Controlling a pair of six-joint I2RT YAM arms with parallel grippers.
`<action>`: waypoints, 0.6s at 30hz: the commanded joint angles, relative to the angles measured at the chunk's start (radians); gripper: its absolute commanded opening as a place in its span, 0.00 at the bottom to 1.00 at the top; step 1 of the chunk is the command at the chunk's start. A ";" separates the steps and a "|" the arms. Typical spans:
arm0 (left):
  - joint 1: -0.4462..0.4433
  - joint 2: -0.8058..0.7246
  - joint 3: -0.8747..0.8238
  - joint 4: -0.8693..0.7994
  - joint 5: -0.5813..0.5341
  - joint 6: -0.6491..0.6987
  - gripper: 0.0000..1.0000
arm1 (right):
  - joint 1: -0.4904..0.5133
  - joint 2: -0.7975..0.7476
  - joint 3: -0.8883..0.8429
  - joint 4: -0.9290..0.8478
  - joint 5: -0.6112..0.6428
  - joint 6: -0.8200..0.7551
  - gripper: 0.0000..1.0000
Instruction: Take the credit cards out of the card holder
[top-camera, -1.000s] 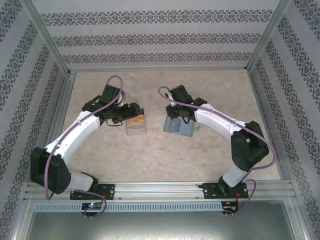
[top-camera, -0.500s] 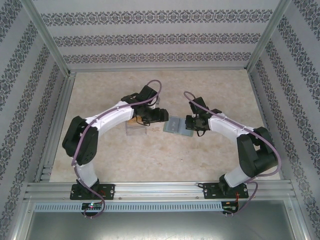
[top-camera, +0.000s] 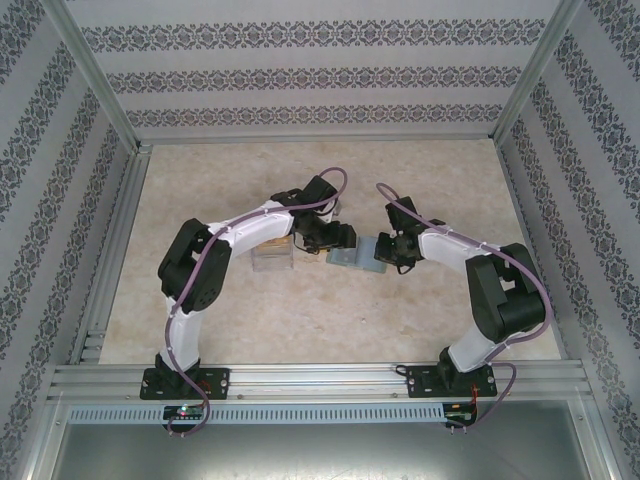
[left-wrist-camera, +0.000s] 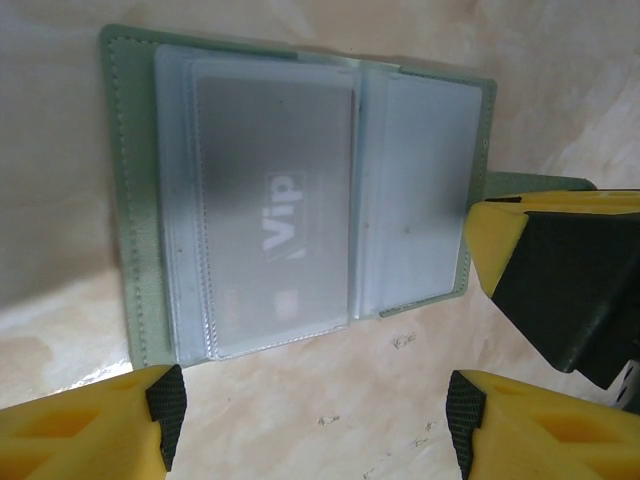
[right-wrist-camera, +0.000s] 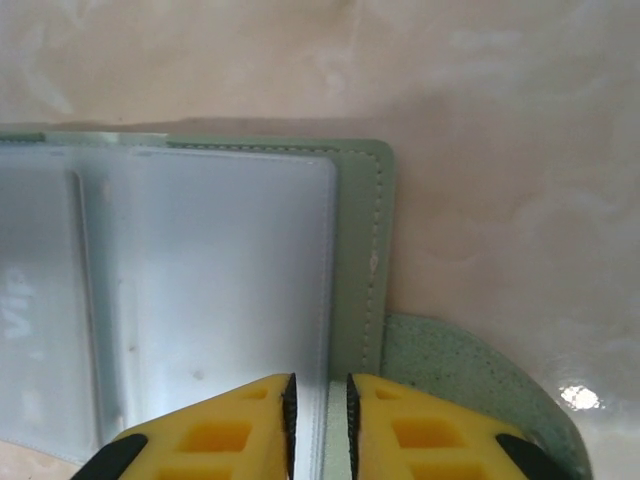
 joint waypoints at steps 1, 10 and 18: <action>-0.015 0.034 0.038 0.009 0.020 0.002 0.72 | -0.018 0.012 -0.009 0.001 -0.006 0.013 0.25; -0.016 0.090 0.072 0.006 0.027 0.016 0.71 | -0.019 0.067 -0.009 0.019 -0.026 0.013 0.24; -0.016 0.133 0.102 -0.009 0.016 0.026 0.71 | -0.019 0.070 -0.004 0.021 -0.034 0.012 0.21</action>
